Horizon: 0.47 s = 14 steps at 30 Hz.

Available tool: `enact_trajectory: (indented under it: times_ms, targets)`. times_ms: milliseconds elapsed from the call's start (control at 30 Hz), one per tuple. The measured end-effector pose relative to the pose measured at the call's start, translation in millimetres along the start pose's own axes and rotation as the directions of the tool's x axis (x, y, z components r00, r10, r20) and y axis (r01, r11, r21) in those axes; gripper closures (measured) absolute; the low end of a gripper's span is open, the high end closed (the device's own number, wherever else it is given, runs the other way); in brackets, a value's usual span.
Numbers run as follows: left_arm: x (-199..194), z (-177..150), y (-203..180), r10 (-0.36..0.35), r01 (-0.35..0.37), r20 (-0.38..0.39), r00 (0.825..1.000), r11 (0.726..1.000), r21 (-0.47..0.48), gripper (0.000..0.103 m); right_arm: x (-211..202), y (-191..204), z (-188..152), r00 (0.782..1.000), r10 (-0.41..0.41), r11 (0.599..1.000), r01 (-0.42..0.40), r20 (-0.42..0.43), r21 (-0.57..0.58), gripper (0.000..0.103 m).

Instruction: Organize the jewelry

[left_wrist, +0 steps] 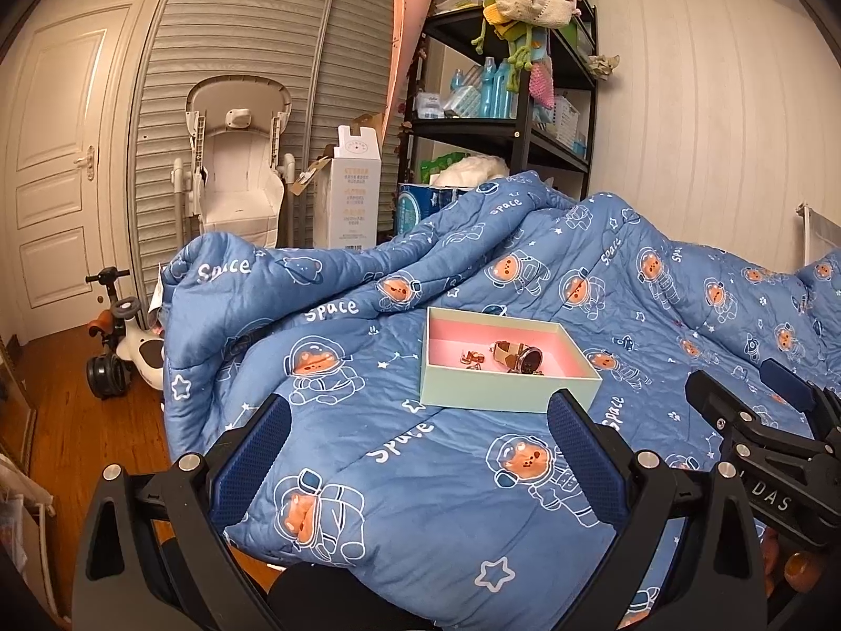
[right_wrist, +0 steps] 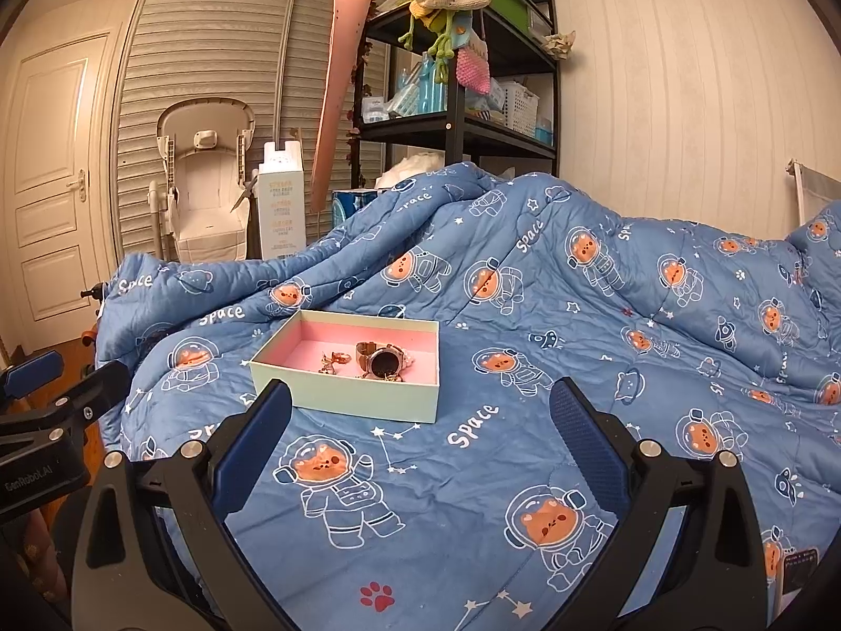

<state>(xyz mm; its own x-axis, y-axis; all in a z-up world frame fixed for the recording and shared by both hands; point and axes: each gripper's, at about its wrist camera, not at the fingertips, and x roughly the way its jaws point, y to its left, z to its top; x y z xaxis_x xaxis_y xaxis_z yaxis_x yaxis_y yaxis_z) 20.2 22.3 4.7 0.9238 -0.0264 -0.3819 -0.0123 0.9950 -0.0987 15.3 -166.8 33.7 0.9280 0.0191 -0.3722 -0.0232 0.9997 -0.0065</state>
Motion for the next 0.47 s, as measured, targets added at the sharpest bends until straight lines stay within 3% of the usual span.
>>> enact_trajectory:
  times_ms: [467]
  targets:
    - [-0.3,1.1,1.3,0.010,-0.010,-0.002,1.000,1.000,0.009,0.007,0.3,2.9,-1.4,1.000,0.002,1.000,-0.002,0.006,0.000,0.006]
